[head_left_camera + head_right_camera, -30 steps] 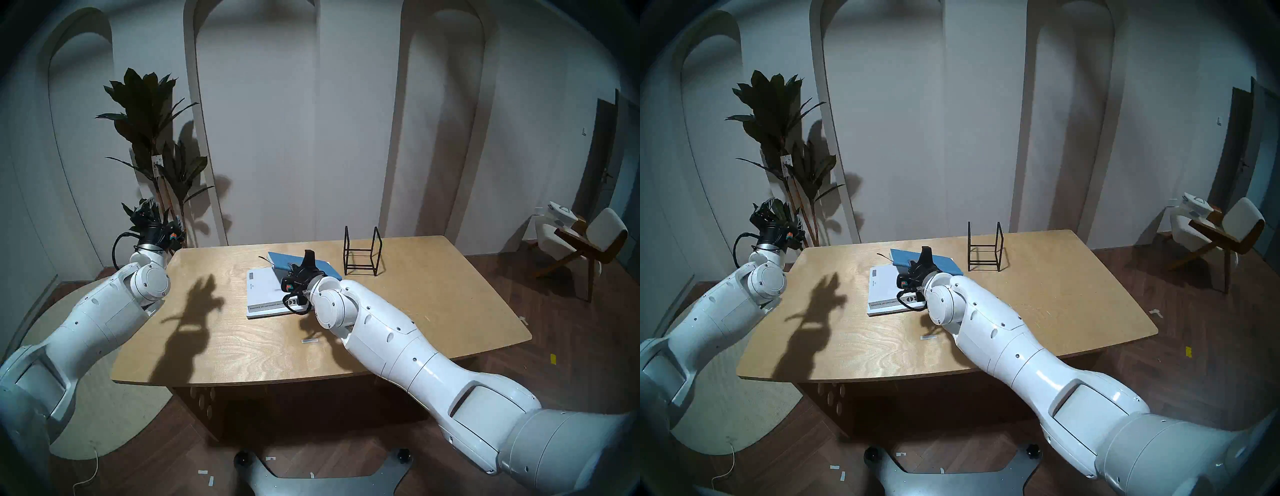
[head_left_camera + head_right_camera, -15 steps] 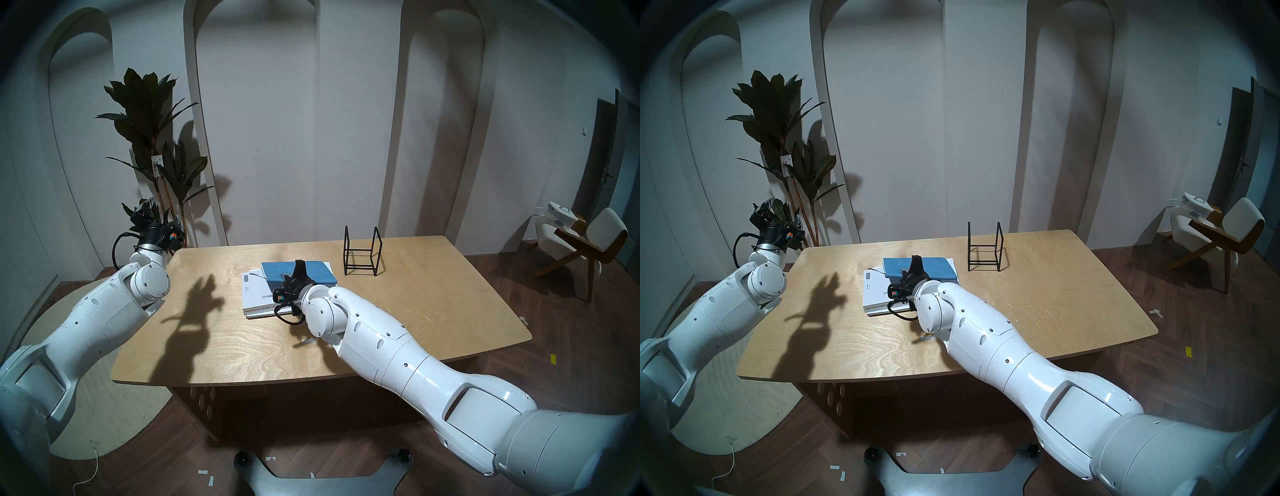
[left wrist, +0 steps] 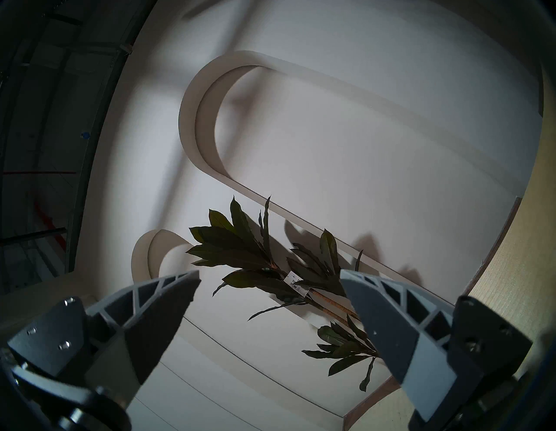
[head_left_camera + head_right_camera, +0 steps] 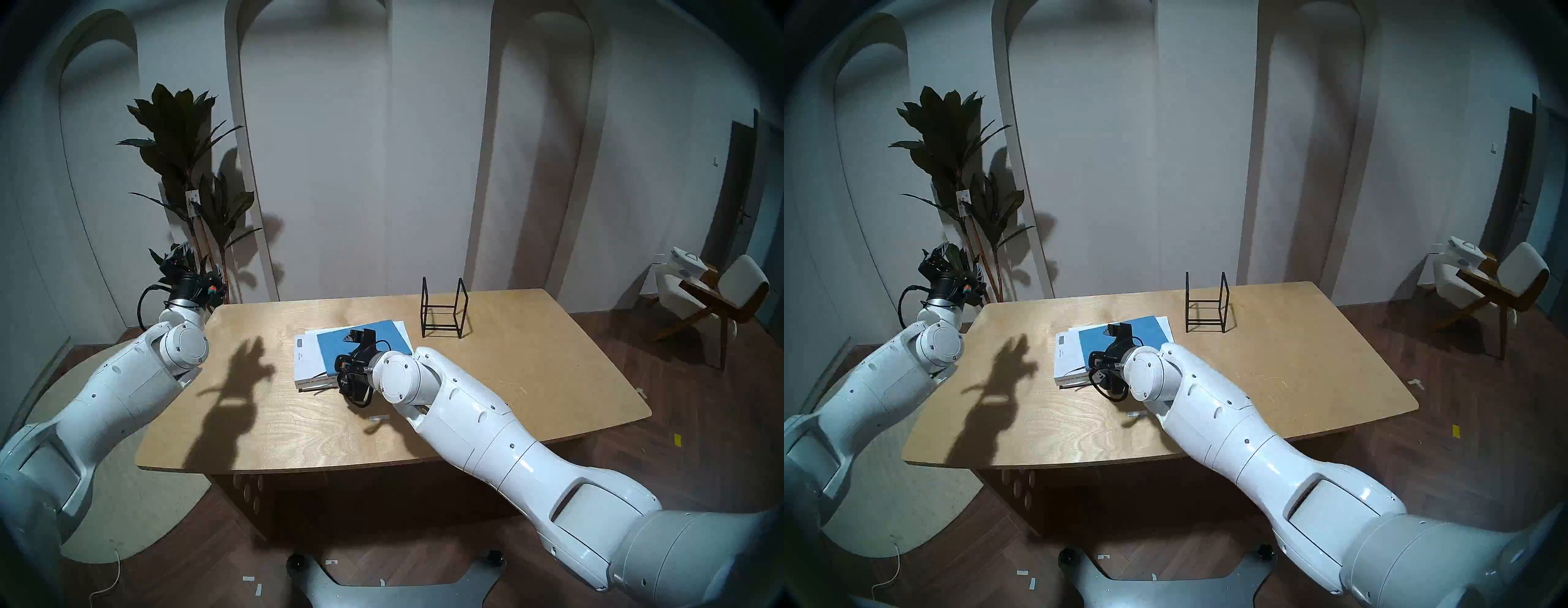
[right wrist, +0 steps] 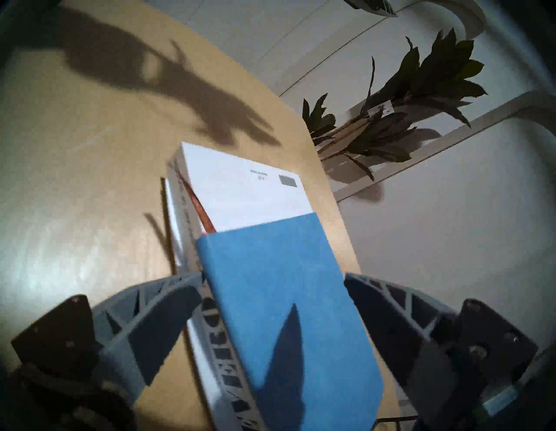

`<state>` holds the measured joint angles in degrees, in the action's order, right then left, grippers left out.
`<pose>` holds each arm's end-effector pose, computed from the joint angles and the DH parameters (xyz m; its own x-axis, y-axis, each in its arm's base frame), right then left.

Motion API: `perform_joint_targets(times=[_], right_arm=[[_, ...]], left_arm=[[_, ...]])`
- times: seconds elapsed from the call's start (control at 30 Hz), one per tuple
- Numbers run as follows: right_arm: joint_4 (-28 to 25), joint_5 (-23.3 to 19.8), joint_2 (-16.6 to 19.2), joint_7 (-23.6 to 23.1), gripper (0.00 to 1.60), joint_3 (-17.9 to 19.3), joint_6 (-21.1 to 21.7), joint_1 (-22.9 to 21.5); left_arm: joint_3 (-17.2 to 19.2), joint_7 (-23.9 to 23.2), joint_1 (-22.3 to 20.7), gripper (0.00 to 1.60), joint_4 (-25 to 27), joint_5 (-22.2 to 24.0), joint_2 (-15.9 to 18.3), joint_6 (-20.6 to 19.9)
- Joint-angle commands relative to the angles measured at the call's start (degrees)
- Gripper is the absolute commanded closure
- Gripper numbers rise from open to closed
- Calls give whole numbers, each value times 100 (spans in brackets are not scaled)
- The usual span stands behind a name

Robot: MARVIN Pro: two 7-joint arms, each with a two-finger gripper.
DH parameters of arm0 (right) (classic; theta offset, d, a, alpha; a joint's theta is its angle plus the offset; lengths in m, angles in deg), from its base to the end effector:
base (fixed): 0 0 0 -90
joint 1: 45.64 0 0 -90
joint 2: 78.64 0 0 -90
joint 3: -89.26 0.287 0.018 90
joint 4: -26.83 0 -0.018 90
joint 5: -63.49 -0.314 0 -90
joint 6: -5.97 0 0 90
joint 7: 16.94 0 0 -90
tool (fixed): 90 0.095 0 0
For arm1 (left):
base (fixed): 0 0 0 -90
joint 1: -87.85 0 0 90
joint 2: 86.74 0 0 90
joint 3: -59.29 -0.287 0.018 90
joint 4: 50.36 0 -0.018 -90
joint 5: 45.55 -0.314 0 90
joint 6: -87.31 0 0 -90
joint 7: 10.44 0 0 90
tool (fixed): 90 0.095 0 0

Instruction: Stack the books into one stack

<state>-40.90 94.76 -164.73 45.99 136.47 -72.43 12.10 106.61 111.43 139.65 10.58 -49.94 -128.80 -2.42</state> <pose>0.4798 0.2343 -0.2949 -0.3257 0.7611 0.5610 0.7037 -0.2011 0.6814 0.5298 0.2272 -0.1949 0.0499 -0.9045 0.4235 0.3468 -0.3819 -0.8566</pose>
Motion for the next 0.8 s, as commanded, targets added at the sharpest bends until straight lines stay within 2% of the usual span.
perform_joint_targets(times=[0.0,0.1,0.23,0.4,0.6,0.77], right_arm=[[-502,-875,-248,-437,0,692,456,120],[-622,-1154,-367,-323,0,1003,697,190],[-850,-1550,-511,60,0,1494,945,305],[-1211,-1957,-441,544,0,1902,967,378],[-1699,-2327,-492,1189,0,2580,920,525],[-2027,-2535,-539,1645,0,3036,704,654]], left_arm=[[76,23,-130,0,46,11,12,14],[75,23,-129,0,46,10,12,13],[73,23,-126,0,46,8,14,13],[71,22,-124,0,46,7,14,13],[69,22,-123,0,46,5,15,12],[70,22,-123,0,46,5,15,12]])
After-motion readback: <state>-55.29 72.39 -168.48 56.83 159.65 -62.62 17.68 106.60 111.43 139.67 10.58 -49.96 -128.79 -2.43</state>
